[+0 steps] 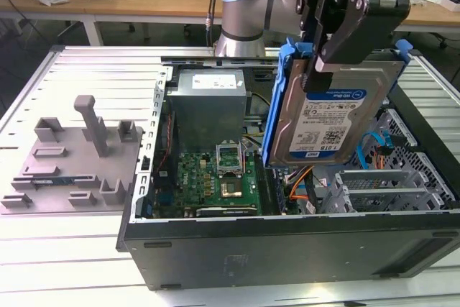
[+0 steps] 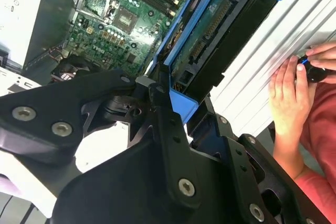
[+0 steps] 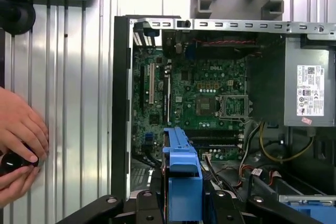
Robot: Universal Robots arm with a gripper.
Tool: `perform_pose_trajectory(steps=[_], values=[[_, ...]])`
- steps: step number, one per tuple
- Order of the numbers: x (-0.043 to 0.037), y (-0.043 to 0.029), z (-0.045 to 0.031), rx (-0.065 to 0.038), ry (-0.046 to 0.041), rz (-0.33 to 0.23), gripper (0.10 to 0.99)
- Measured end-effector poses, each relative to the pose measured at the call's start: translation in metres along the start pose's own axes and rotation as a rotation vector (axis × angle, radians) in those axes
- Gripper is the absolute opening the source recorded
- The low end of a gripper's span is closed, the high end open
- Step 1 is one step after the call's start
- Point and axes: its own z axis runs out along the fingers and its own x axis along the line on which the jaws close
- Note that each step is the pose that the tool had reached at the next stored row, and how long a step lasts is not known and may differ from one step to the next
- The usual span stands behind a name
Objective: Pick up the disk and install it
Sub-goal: 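Insert the disk into the insertion slot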
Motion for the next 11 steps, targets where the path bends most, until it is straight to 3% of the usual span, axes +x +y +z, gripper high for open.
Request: perform_pose_trajectory(steps=[3,7,11], values=[[0.0034,-0.0085,-0.0001,0.0,0.0,0.0,0.365],[0.0104,-0.0249,-0.0003,0.0,0.0,0.0,0.365],[0.0134,-0.0355,-0.0004,0.0,-0.0001,0.0,0.365]])
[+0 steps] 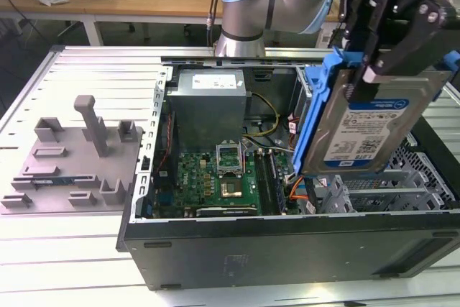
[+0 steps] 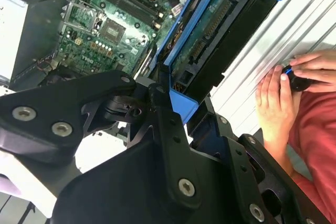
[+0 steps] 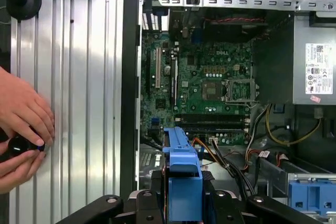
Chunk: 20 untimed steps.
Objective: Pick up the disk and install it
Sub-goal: 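Insert the disk into the insertion slot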
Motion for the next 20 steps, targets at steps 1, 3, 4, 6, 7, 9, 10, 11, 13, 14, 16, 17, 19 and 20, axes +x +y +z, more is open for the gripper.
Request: perform_pose_trajectory(steps=[1,3,4,6,7,9,10,11,13,14,16,17,19,20], values=[[0.0004,-0.0025,-0.0001,0.0,0.0001,0.0,0.365],[0.0014,-0.0078,-0.0001,0.0,0.0001,0.0,0.365],[0.0019,-0.0112,0.0,0.0,0.0,0.0,0.365],[0.0022,-0.0155,-0.0001,0.0,0.0001,0.0,0.365],[0.0025,-0.0192,-0.0001,0.0,0.0,0.0,0.365],[0.003,-0.0274,-0.0001,0.0,0.0,0.0,0.365],[0.0032,-0.0305,-0.0001,0.0,0.0,0.0,0.365],[0.0035,-0.0356,-0.0002,0.0,0.0,0.0,0.365],[0.004,-0.0441,-0.0003,0.0,0.0,0.0,0.365],[0.0041,-0.0469,-0.0003,0.0,0.0,0.0,0.365],[0.0047,-0.0588,-0.0005,0.0,0.0,0.0,0.365],[0.0049,-0.061,-0.0005,0.0,0.0,0.0,0.365],[0.0051,-0.0659,-0.0006,0.0,0.0,0.0,0.365],[0.0052,-0.0676,-0.0006,0.0,0.0,0.0,0.365]])
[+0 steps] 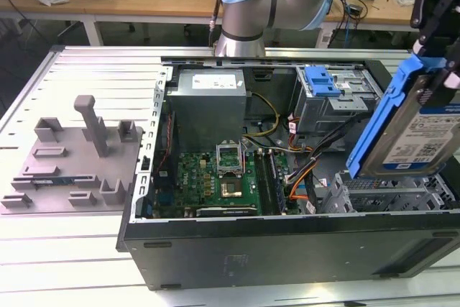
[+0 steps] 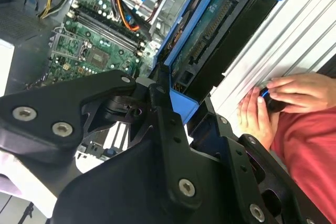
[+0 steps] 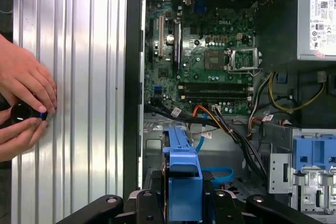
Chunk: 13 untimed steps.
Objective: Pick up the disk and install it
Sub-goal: 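Insert the disk into the insertion slot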
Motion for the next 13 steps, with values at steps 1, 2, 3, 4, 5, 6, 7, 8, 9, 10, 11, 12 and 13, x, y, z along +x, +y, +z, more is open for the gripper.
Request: perform_pose_trajectory(steps=[1,2,3,4,5,6,7,8,9,10,11,12,13], values=[[0.0,-0.0009,0.0,0.0,-0.0001,0.0,0.365],[0.0,-0.0015,0.0,0.0,-0.0001,0.0,0.365],[0.0,-0.0015,0.0,0.0,-0.0001,0.0,0.365],[0.0,-0.0015,0.0,0.0,0.0,0.0,0.365],[0.0001,-0.0016,0.0,0.0,-0.0001,0.0,0.365],[0.0001,-0.0017,0.0,0.0,0.0,0.0,0.365],[0.0001,-0.0017,0.0,0.0,-0.0001,0.0,0.365],[0.0,-0.0018,0.0,0.0,0.0,0.0,0.365],[0.0001,-0.0018,0.0,0.0,-0.0001,0.0,0.365],[0.0001,-0.0019,0.0,0.0,-0.0001,0.0,0.365],[0.0,-0.0023,0.0,0.0,-0.0001,0.0,0.365],[-0.0005,-0.0028,0.0,0.0,-0.0001,0.0,0.365],[-0.0015,-0.0033,0.0,0.0,-0.0001,0.0,0.365]])
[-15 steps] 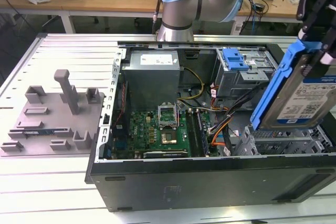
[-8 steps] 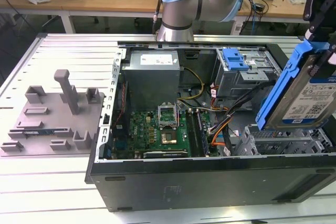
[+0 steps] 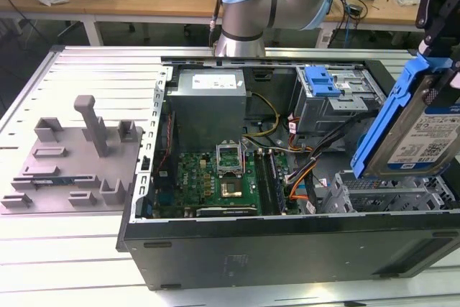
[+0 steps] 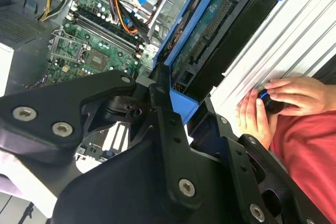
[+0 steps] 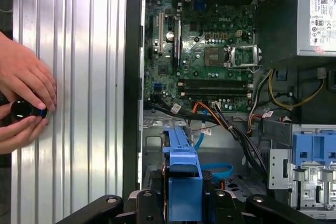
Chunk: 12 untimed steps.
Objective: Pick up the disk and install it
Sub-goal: 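Insert the disk into the insertion slot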
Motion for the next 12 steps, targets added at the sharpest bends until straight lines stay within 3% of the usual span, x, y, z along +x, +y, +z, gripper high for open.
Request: perform_pose_trajectory(steps=[6,12], values=[[-0.008,-0.0015,-0.0001,0.0,0.0001,0.0,0.365],[-0.0086,-0.0037,0.0005,0.0,-0.0002,0.013,0.365]])
